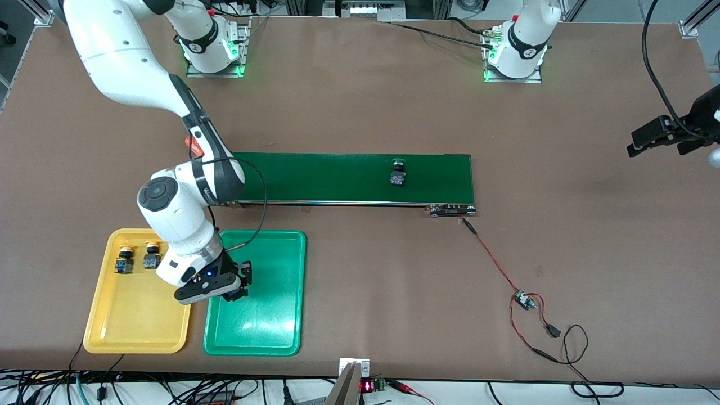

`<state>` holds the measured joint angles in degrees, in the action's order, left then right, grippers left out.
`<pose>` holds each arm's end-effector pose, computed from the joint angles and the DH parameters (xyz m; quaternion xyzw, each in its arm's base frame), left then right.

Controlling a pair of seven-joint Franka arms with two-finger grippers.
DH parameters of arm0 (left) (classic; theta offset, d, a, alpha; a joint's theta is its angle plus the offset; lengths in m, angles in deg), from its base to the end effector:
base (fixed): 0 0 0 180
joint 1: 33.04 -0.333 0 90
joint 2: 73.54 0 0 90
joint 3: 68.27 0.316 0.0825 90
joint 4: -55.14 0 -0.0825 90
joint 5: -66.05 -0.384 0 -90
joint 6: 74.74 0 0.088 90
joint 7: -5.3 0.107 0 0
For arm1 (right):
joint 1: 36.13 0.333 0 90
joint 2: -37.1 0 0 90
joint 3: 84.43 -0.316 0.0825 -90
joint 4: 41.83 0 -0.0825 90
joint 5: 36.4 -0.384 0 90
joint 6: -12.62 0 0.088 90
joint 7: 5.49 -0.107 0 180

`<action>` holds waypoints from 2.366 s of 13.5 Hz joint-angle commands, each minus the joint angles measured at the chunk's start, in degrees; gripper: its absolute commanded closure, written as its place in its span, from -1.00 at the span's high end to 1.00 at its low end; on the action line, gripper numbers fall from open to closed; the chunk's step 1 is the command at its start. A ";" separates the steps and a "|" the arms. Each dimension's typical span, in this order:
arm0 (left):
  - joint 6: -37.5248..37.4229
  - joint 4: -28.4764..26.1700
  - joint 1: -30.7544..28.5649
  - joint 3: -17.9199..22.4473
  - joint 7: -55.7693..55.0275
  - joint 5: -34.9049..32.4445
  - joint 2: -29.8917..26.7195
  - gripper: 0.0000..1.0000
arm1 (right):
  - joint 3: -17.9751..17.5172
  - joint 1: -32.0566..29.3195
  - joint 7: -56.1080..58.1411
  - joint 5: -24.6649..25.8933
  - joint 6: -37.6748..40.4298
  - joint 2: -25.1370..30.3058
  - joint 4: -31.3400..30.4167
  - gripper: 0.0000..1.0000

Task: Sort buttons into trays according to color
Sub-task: 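Lower the button into the green tray and open the right gripper, then raise the right gripper from the green tray back toward the belt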

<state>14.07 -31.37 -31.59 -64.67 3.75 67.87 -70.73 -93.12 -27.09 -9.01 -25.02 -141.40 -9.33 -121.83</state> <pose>0.5677 0.0169 0.6239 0.9994 0.0320 -0.0043 0.0144 0.7416 0.2121 0.2803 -0.9565 -0.1597 -0.2424 0.0289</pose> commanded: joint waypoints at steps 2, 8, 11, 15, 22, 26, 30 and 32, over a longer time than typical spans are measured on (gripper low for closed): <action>1.28 -2.96 -0.05 -0.08 1.20 -0.41 -2.28 1.00 | -0.54 -0.16 2.38 -0.58 -7.15 -4.10 1.52 -0.79; -0.13 -2.61 -0.14 -0.17 1.11 -0.58 -2.54 1.00 | -0.54 0.02 1.85 -0.75 -7.43 -4.19 0.20 0.36; -0.13 -2.53 -0.14 -0.17 1.11 -0.58 -2.54 1.00 | -0.54 -0.07 1.85 -0.75 -7.43 -3.84 -1.38 0.66; -0.05 -2.52 -0.14 -0.17 1.20 -0.58 -2.46 1.00 | -0.54 0.11 0.10 -0.93 -6.73 -0.86 -4.97 1.00; -0.05 -2.35 -0.22 -0.08 1.20 -0.76 -2.37 1.00 | -0.36 -0.07 -2.36 -0.93 15.46 10.90 -7.98 1.00; -0.05 -2.09 -0.22 0.01 1.20 -0.85 -2.28 1.00 | -0.36 -0.16 -2.81 -1.10 32.69 18.73 -8.06 1.00; 0.04 -2.08 -0.22 0.01 1.28 -1.02 -2.28 1.00 | -0.36 -1.56 -4.56 -2.86 44.31 24.18 -7.98 1.00; 0.66 -2.08 -0.22 0.01 1.28 -1.03 -2.28 1.00 | -0.36 -2.44 -6.23 -2.95 48.71 26.47 -8.24 1.00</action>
<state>14.09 -32.89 -31.63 -64.61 3.76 67.86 -72.18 -93.20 -28.54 -13.29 -27.07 -95.73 13.71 -127.58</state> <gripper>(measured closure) 0.000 0.000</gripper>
